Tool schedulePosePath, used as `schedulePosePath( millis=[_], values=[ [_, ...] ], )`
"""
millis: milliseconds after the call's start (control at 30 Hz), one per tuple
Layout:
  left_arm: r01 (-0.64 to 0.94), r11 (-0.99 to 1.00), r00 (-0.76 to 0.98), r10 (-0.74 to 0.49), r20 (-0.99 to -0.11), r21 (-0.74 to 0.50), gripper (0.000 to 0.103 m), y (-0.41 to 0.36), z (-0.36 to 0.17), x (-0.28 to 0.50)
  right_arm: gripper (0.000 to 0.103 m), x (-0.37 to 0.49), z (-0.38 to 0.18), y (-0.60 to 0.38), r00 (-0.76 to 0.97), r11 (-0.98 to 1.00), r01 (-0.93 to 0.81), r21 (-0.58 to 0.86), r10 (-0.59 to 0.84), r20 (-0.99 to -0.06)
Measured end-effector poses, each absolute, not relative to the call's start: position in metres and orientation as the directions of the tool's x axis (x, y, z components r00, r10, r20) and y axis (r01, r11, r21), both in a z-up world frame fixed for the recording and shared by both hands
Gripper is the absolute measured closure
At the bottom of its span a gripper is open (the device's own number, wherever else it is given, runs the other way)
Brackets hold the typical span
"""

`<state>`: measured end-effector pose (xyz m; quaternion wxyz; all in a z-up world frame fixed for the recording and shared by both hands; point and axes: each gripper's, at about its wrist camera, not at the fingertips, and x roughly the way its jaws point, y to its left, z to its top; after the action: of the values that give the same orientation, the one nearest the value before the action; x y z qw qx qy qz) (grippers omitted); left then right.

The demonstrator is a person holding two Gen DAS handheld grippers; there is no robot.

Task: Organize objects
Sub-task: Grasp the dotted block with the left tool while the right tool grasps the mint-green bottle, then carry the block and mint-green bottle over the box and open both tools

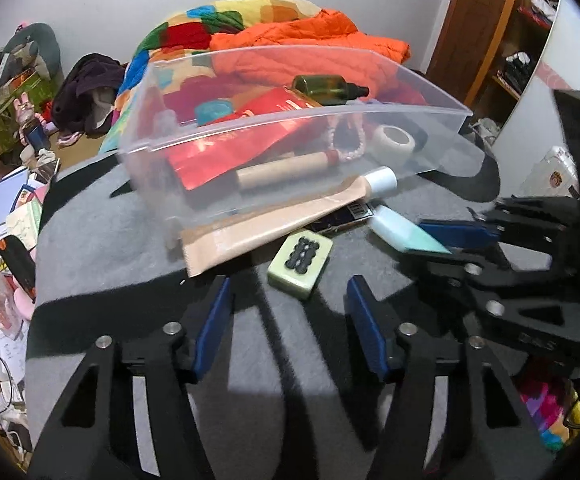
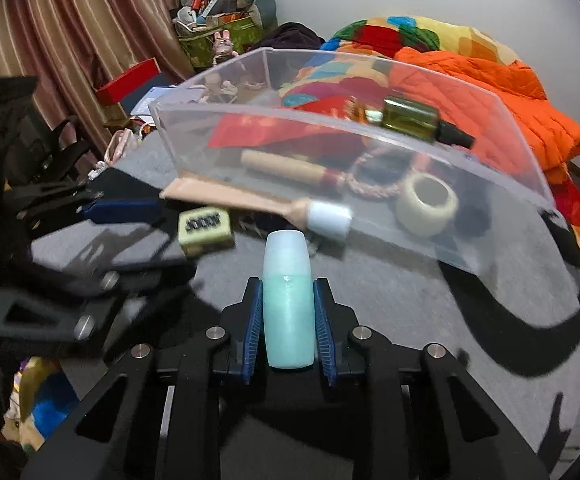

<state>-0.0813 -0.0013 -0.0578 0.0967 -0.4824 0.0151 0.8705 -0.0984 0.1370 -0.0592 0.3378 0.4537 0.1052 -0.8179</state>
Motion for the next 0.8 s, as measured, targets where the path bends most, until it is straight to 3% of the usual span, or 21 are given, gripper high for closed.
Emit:
schedulePosePath(
  millis=[167, 267, 800],
  values=[
    [-0.178, -0.983, -0.518, 0.128, -0.846, -0.040, 0.060, 0.006, -0.063, -0.094, 0.080, -0.091, -0.056, 0.157, -0.376, -0.769, 0.623, 0.139, -0.450, -0.810],
    [-0.169, -0.985, -0.527, 0.126, -0.841, -0.042, 0.079, 0.007, -0.063, -0.096, 0.080, -0.088, -0.052, 0.165, -0.388, -0.778, 0.611, 0.147, -0.456, -0.801],
    [-0.136, -0.988, -0.615, 0.146, -0.775, -0.079, 0.079, 0.002, -0.027, -0.059, 0.080, -0.095, -0.007, 0.176, -0.483, -0.794, 0.572, 0.206, -0.529, -0.698]
  ],
)
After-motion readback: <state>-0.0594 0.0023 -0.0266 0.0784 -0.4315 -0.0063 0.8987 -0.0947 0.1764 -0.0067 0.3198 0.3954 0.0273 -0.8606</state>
